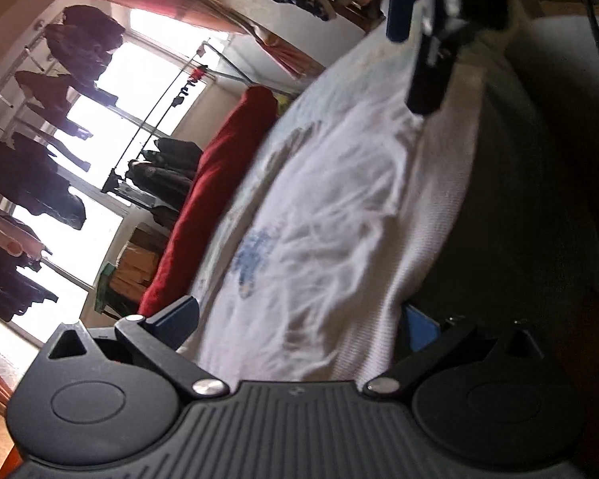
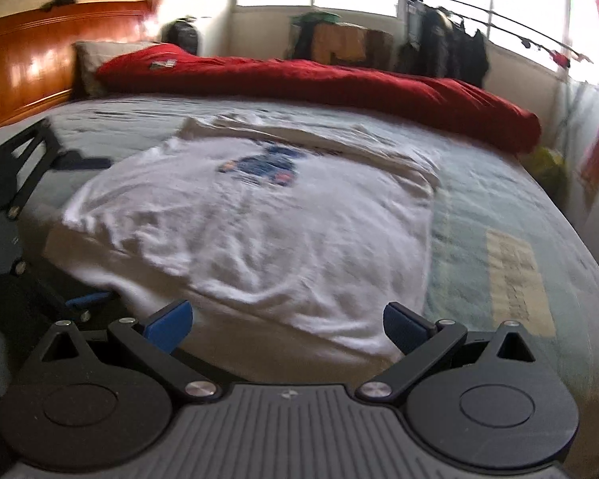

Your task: Fold clothes

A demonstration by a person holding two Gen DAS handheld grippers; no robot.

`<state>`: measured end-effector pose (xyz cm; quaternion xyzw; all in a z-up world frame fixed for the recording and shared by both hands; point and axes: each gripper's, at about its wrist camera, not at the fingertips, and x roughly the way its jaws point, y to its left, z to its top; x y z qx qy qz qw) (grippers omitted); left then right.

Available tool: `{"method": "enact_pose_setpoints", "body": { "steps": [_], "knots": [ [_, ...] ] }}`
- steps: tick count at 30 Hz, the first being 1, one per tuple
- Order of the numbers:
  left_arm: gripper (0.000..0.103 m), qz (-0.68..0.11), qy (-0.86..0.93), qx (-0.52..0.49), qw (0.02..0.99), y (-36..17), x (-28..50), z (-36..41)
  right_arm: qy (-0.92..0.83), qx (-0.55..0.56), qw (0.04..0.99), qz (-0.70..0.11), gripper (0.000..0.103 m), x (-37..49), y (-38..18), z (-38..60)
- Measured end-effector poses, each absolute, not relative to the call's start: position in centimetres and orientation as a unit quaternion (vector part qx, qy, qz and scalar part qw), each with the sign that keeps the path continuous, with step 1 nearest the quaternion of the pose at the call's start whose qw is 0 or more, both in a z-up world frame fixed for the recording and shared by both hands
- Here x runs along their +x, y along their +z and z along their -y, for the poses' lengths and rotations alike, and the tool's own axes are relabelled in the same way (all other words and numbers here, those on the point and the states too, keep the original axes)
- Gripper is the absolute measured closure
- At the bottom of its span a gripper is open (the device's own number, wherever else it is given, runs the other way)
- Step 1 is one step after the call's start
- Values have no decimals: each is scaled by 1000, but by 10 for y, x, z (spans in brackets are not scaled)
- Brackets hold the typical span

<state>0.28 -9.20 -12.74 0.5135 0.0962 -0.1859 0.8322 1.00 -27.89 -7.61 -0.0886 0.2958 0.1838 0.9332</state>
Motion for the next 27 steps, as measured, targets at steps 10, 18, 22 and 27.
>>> {"method": "enact_pose_setpoints", "body": {
  "steps": [10,18,22,27],
  "knots": [
    [0,-95,-184,487,848,-107,10,86,228,-236,900,-287,0,18,-96,216],
    [0,-109,-197,479,849,-115,6,85,146,-302,913,-230,0,28,-112,203],
    [0,-110,-199,487,843,-130,13,93,139,-290,925,-202,0,25,-102,206],
    [0,-113,-159,479,856,-135,27,96,142,-281,930,-187,0,24,-94,208]
  ]
}}
